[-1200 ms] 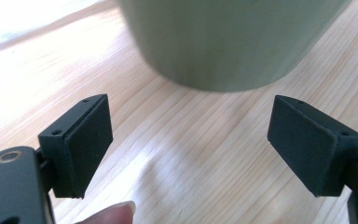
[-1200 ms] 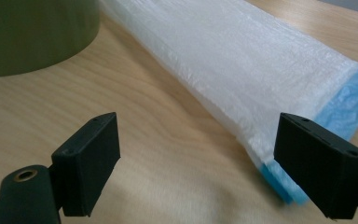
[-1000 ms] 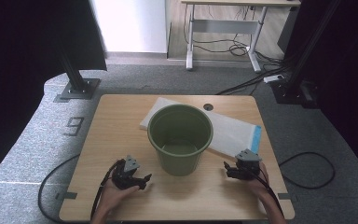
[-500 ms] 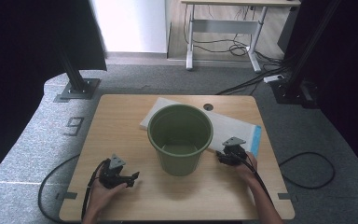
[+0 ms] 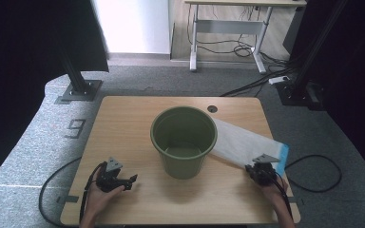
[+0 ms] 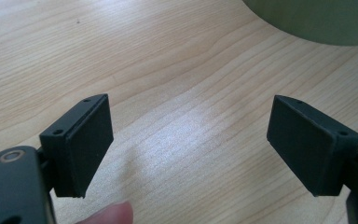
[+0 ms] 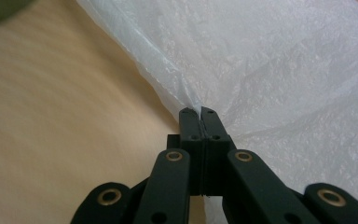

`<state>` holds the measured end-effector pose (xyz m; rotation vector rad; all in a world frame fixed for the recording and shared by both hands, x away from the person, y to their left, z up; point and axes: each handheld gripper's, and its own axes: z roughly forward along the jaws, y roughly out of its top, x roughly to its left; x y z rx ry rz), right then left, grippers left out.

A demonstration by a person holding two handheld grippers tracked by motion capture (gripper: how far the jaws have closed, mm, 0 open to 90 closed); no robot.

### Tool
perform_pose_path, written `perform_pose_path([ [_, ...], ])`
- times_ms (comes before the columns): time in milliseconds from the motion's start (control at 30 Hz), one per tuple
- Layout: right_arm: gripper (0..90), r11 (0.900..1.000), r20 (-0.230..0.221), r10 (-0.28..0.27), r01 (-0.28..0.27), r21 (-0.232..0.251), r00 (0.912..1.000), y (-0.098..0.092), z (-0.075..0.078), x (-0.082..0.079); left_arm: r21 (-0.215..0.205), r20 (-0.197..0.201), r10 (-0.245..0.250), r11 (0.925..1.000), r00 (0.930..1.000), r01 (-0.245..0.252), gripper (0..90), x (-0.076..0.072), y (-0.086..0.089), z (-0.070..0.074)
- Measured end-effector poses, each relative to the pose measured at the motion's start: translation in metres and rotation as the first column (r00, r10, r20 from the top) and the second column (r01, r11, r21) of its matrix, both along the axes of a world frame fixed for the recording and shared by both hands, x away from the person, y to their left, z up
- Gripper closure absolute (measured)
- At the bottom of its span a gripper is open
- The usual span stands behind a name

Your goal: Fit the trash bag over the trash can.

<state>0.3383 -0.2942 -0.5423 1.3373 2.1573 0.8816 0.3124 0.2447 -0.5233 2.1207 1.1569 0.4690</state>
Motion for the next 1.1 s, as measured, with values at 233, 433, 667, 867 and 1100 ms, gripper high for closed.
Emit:
perform_pose_path([
  [233, 88.3, 0.998, -0.002, -0.065, 0.065, -0.014, 0.9979, -0.025, 0.008, -0.039, -0.022, 0.009, 0.005, 0.9997, 1.0, -0.005, 14.2, 0.001, 0.004, 0.001],
  [433, 56.4, 1.0, 0.132, -0.001, 0.002, -0.006, 0.9913, 0.016, 0.029, -0.022, -0.06, 0.01, 0.005, 0.9982, 0.9999, -0.004, 14.2, 0.002, 0.008, 0.003],
  [667, 38.5, 0.992, 0.148, 0.119, -0.125, 0.027, 0.9818, 0.082, 0.031, 0.036, -0.058, -0.002, -0.008, 0.9983, 1.0, 0.008, 14.3, 0.002, 0.004, 0.0],
  [867, 35.3, 0.989, 0.093, 0.15, -0.15, -0.003, 0.9844, 0.103, 0.006, 0.068, -0.037, -0.017, -0.024, 0.999, 0.9996, 0.024, 14.3, 0.003, -0.002, -0.004],
  [1100, 52.7, 0.979, 0.057, 0.204, -0.203, -0.02, 0.9773, 0.113, -0.005, 0.076, -0.034, -0.022, -0.028, 0.9991, 0.9994, 0.027, 14.4, 0.003, -0.002, -0.004],
])
